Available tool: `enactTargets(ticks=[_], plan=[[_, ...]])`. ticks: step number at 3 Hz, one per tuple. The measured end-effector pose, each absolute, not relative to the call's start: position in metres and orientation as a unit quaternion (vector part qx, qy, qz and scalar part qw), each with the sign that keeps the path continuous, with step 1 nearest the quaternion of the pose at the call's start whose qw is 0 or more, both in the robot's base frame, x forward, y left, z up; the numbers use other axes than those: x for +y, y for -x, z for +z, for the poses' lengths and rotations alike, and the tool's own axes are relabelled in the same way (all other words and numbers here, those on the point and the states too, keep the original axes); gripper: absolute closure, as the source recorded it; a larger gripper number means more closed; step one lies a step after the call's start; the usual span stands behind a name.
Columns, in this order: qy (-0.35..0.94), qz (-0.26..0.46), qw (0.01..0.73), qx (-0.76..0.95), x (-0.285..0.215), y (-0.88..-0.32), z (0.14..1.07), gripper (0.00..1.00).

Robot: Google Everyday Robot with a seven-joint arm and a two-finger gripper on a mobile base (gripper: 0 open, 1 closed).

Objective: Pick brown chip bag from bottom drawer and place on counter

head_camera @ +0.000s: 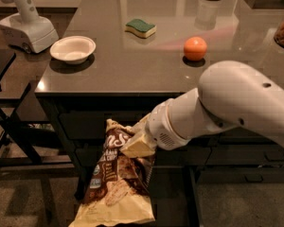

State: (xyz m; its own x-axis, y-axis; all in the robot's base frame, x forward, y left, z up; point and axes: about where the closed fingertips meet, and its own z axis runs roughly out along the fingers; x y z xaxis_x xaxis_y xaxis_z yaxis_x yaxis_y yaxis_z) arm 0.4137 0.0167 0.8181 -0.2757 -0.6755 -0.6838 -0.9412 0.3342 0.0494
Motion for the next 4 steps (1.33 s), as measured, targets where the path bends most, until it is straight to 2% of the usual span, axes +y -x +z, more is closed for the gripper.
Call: enactTargets(ticks=[3, 4], plan=[[0.541, 0.151, 0.321, 0.762, -0.003, -0.455, 0.920, 1.00], [0.543, 0.149, 0.324, 0.760, -0.001, -0.453, 0.924, 1.00]])
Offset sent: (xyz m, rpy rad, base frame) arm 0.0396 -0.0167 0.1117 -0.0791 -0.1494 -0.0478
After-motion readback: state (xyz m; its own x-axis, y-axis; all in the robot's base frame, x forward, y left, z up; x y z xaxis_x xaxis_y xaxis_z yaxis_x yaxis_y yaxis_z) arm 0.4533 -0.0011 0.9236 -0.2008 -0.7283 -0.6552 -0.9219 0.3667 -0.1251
